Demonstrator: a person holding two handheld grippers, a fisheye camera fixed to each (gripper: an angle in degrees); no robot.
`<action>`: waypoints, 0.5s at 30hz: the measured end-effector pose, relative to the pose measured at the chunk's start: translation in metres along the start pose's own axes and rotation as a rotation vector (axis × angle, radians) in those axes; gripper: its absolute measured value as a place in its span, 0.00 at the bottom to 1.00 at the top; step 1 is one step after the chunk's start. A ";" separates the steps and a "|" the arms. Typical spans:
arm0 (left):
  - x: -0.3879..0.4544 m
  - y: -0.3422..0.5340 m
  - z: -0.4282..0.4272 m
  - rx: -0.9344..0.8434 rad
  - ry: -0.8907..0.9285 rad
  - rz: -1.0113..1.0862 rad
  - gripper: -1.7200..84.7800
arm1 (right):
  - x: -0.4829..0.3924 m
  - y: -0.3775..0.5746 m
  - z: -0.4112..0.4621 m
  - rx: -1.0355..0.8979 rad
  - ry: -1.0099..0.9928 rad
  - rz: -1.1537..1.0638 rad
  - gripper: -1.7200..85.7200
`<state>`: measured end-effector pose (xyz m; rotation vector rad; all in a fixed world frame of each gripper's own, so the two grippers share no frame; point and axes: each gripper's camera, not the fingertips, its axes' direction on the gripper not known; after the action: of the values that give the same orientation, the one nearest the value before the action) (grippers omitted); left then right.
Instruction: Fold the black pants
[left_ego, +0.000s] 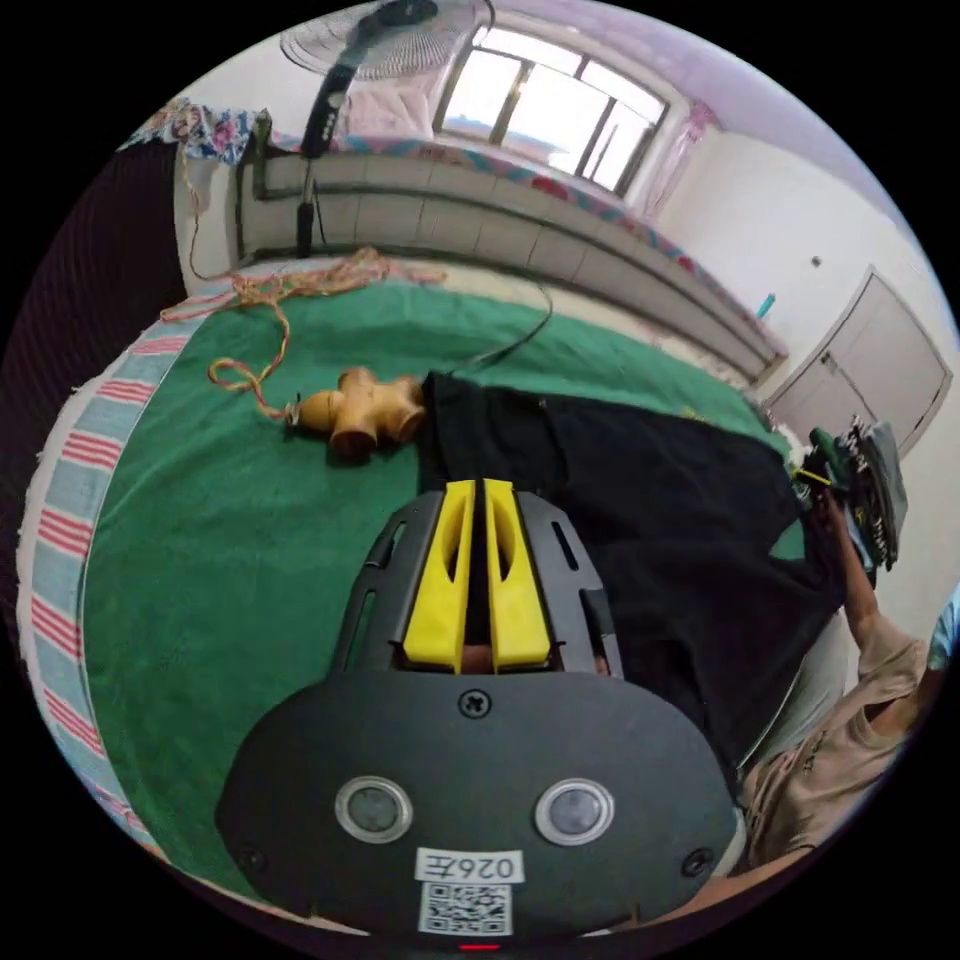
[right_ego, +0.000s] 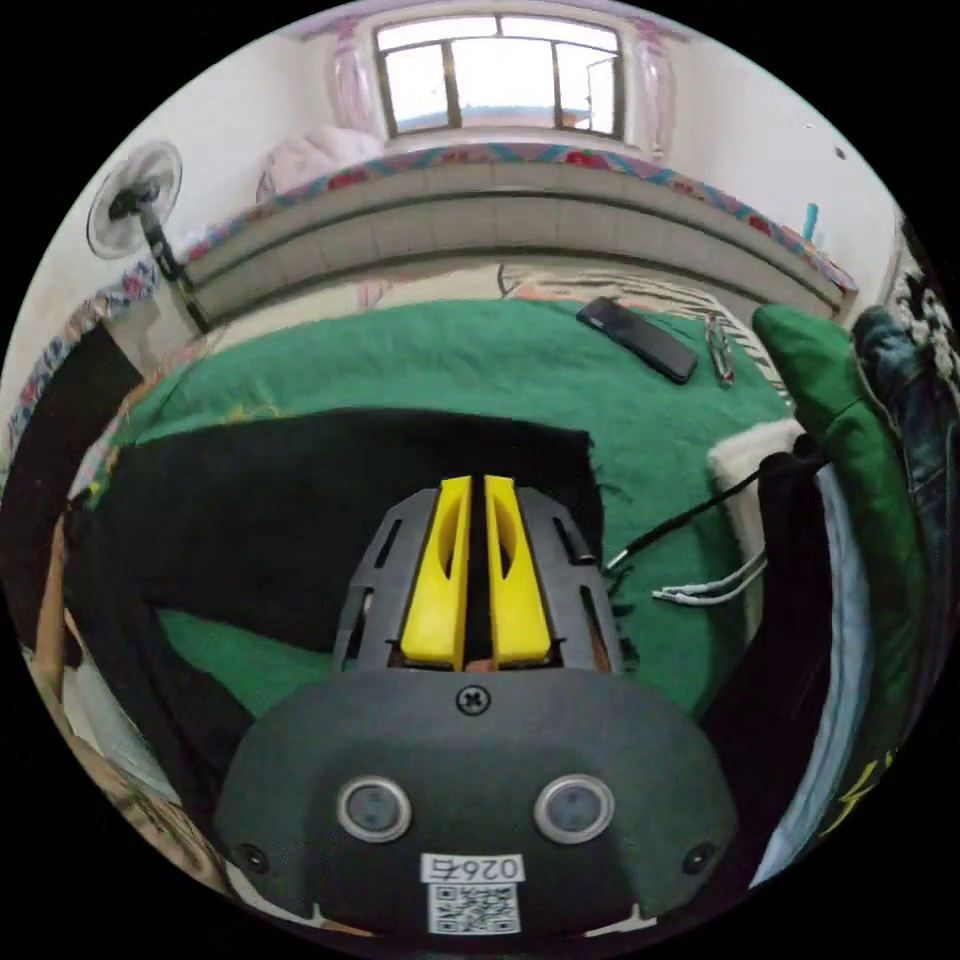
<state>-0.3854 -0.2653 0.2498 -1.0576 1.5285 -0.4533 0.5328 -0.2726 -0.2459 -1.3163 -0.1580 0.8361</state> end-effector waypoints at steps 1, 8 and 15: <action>0.001 0.005 0.010 -0.049 -0.009 -0.001 0.02 | -0.001 0.000 0.014 -0.111 0.064 -0.015 0.02; 0.014 0.053 -0.035 0.096 0.125 -0.042 0.02 | 0.021 0.028 -0.044 0.072 -0.073 0.114 0.01; 0.051 0.149 -0.051 0.173 0.226 -0.095 0.23 | 0.005 0.096 -0.099 0.208 -0.217 0.072 0.01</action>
<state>-0.4840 -0.2430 0.1184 -0.9711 1.6079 -0.7787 0.5479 -0.3462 -0.3616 -1.0400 -0.1896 1.0281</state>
